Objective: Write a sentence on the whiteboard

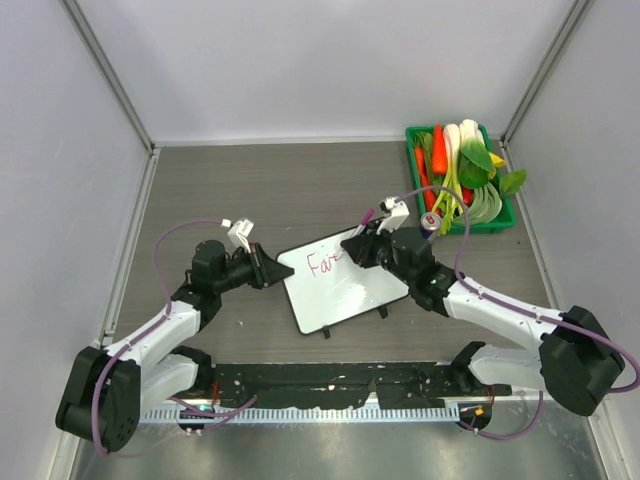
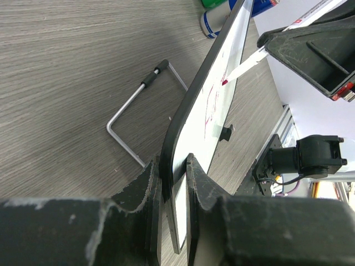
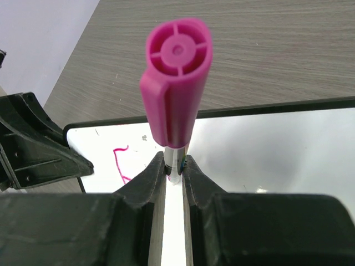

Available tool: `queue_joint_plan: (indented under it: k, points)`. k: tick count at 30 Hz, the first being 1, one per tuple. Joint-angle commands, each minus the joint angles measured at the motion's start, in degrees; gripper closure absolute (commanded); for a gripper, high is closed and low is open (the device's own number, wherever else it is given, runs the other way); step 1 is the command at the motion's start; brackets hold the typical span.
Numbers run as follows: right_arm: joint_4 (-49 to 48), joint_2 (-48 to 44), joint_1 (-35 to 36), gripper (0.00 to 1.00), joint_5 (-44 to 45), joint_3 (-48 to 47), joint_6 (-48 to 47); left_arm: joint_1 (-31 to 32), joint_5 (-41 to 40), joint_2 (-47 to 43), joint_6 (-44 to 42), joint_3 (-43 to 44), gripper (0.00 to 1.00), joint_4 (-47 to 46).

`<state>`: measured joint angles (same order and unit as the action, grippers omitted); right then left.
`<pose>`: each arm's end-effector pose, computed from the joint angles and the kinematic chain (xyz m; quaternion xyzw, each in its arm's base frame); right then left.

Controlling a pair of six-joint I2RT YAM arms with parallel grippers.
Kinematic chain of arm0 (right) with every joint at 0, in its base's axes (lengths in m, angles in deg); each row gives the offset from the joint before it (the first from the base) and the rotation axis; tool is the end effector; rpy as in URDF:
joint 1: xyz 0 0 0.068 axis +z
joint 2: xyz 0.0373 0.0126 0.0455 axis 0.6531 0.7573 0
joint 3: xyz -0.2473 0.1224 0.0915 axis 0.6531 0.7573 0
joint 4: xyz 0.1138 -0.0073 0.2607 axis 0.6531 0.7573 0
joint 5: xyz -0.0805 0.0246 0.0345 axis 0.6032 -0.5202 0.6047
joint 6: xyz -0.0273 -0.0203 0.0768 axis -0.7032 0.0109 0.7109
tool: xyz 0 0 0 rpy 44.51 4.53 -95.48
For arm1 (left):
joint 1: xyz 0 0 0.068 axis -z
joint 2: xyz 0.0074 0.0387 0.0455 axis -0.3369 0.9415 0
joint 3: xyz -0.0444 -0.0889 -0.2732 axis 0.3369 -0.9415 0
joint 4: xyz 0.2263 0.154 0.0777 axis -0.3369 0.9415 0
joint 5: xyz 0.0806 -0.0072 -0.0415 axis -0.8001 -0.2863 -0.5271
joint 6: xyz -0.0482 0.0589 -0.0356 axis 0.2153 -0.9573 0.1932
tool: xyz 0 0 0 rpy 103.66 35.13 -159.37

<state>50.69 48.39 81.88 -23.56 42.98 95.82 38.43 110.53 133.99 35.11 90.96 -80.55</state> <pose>0.2379 0.2019 0.2390 -0.0589 0.7903 0.3365 0.5087 0.2204 -0.1179 0.1832 0.0270 0.8038 -0.4699 0.3637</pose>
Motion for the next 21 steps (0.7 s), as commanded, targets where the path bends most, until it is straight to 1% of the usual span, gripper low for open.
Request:
queue_joint_plan:
  k: [1, 12, 21]
  points:
    - [1.76, -1.1, -0.23, 0.99, 0.09, 1.45, -1.43, -0.29, -5.54, 0.45, -6.44, -1.27, 1.0, 2.84]
    - [2.99, -2.25, -0.15, 0.99, -0.26, 2.34, -2.22, -0.2, -5.55, 0.45, -6.44, -1.36, 1.0, 2.75]
    - [2.64, -3.21, -0.23, 0.99, 2.12, 2.16, -1.87, -0.29, -5.63, 0.28, -6.44, -1.36, 1.0, 2.75]
